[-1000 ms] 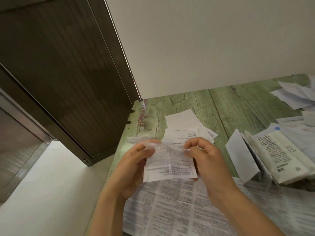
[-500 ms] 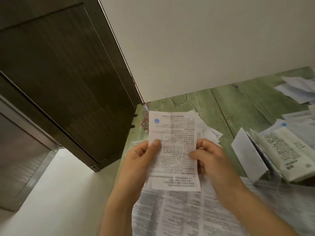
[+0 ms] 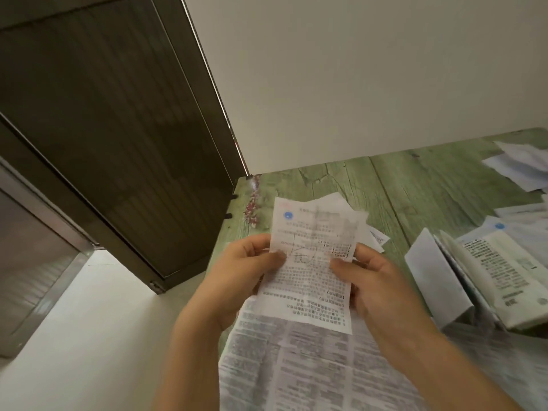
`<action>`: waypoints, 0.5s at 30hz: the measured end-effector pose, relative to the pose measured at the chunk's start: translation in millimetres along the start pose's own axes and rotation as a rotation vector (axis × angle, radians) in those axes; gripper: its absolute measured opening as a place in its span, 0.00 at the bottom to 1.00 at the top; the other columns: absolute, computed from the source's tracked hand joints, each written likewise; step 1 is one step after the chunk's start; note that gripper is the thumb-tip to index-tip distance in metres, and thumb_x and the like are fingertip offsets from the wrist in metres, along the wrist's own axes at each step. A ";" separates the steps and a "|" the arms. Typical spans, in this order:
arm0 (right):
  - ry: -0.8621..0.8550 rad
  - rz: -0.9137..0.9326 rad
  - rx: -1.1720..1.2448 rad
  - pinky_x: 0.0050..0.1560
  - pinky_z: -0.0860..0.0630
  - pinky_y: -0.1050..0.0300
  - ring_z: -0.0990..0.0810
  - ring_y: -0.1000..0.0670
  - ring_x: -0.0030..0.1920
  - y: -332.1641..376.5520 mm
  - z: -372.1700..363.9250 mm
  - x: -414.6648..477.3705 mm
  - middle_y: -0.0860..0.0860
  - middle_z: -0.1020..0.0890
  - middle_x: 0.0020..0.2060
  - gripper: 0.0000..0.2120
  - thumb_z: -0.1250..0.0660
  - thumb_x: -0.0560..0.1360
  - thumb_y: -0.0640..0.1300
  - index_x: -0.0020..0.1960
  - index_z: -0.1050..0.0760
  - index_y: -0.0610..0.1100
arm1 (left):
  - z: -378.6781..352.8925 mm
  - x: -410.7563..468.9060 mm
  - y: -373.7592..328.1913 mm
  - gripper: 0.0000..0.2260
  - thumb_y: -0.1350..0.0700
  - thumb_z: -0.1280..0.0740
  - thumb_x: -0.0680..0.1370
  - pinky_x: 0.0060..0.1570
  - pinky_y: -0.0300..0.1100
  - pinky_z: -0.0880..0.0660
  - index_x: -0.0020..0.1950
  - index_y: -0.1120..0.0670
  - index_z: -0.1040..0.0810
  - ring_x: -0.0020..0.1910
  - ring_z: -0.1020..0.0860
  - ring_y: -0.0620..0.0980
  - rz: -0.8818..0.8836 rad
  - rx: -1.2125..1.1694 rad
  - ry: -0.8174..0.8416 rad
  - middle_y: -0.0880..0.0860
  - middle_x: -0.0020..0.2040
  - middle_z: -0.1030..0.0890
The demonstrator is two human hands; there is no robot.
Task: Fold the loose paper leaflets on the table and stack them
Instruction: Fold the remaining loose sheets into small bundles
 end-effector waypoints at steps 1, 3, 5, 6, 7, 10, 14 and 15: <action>0.003 0.001 -0.022 0.44 0.21 0.51 0.17 0.47 0.44 -0.9 -0.8 -0.4 0.48 0.15 0.43 0.12 0.38 0.76 0.32 0.45 0.19 0.44 | 3.4 -1.1 -0.9 0.10 0.66 0.39 0.78 0.44 0.44 0.20 0.49 0.58 0.18 0.47 0.17 0.55 -0.011 0.005 -0.017 0.56 0.47 0.15; 0.005 0.035 -0.082 0.37 0.24 0.56 0.18 0.49 0.39 0.4 -3.0 -2.1 0.47 0.15 0.38 0.14 0.38 0.75 0.29 0.38 0.19 0.43 | 11.5 -3.9 -2.7 0.14 0.66 0.40 0.78 0.42 0.45 0.20 0.40 0.56 0.17 0.45 0.19 0.56 -0.020 0.040 -0.071 0.57 0.45 0.16; 0.015 0.086 -0.107 0.30 0.25 0.62 0.18 0.55 0.34 4.6 -6.9 -5.3 0.51 0.15 0.34 0.16 0.38 0.75 0.29 0.34 0.20 0.43 | 19.4 -7.5 -3.5 0.15 0.65 0.42 0.79 0.40 0.45 0.21 0.41 0.56 0.18 0.44 0.19 0.57 -0.003 0.010 -0.135 0.58 0.43 0.16; 0.015 0.122 -0.121 0.28 0.25 0.64 0.17 0.56 0.34 8.1 -8.3 -7.1 0.51 0.15 0.34 0.17 0.39 0.76 0.28 0.33 0.20 0.42 | 21.8 -9.1 -3.6 0.13 0.62 0.44 0.81 0.38 0.44 0.21 0.46 0.58 0.19 0.43 0.19 0.57 0.009 -0.055 -0.151 0.59 0.42 0.17; 0.009 0.167 -0.143 0.28 0.25 0.65 0.17 0.56 0.34 12.0 -8.7 -8.5 0.51 0.15 0.34 0.19 0.39 0.76 0.28 0.32 0.20 0.42 | 22.1 -11.0 -4.1 0.13 0.57 0.45 0.82 0.35 0.43 0.22 0.52 0.58 0.21 0.41 0.19 0.56 0.021 -0.115 -0.156 0.59 0.40 0.17; -0.013 0.295 -0.210 0.31 0.23 0.65 0.18 0.55 0.37 21.5 -8.7 -11.6 0.53 0.16 0.34 0.21 0.40 0.76 0.26 0.30 0.21 0.43 | 18.3 -12.1 -3.8 0.23 0.39 0.41 0.73 0.39 0.43 0.21 0.53 0.56 0.22 0.41 0.17 0.55 0.038 -0.016 -0.088 0.57 0.41 0.16; 0.001 0.310 -0.214 0.31 0.26 0.66 0.21 0.53 0.35 22.1 -13.3 -14.0 0.50 0.17 0.34 0.19 0.43 0.77 0.28 0.35 0.20 0.42 | 20.9 -11.7 -4.8 0.10 0.51 0.32 0.74 0.39 0.39 0.21 0.48 0.56 0.17 0.40 0.17 0.51 0.024 0.159 -0.149 0.55 0.42 0.15; -0.001 0.279 -0.185 0.29 0.27 0.66 0.22 0.54 0.33 20.1 -13.4 -13.5 0.48 0.18 0.32 0.18 0.44 0.78 0.29 0.38 0.20 0.42 | 24.9 -11.5 -5.3 0.07 0.54 0.32 0.75 0.36 0.36 0.22 0.47 0.56 0.17 0.39 0.17 0.49 0.017 0.162 -0.191 0.54 0.41 0.15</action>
Point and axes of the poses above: each hand's wrist, its own x-axis towards the middle knuckle, its own z-axis out of the back of the hand, y = z × x, the point moved 10 cm from there along x, towards the middle knuckle
